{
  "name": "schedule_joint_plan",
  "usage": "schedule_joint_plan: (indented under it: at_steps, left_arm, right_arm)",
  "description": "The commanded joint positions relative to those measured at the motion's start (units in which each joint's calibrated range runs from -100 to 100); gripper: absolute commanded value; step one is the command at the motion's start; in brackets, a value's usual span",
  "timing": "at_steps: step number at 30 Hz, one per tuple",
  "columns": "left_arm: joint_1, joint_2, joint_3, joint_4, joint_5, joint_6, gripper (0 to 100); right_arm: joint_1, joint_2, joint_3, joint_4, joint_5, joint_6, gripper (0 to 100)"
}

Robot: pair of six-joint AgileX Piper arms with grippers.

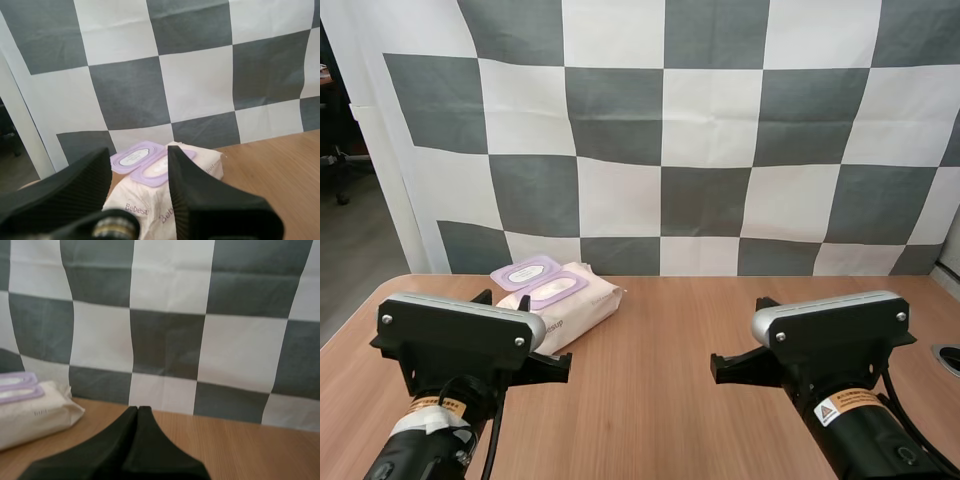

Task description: Open the wet wipes lid

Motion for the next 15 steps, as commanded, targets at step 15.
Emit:
schedule_joint_plan:
  at_steps: [15]
  left_arm:
    - [-0.27, 0.0, 0.0, 5.9, 9.7, -0.1, 59]
  right_arm:
    - [-0.6, 0.0, 0.0, 1.2, 10.5, 0.0, 0]
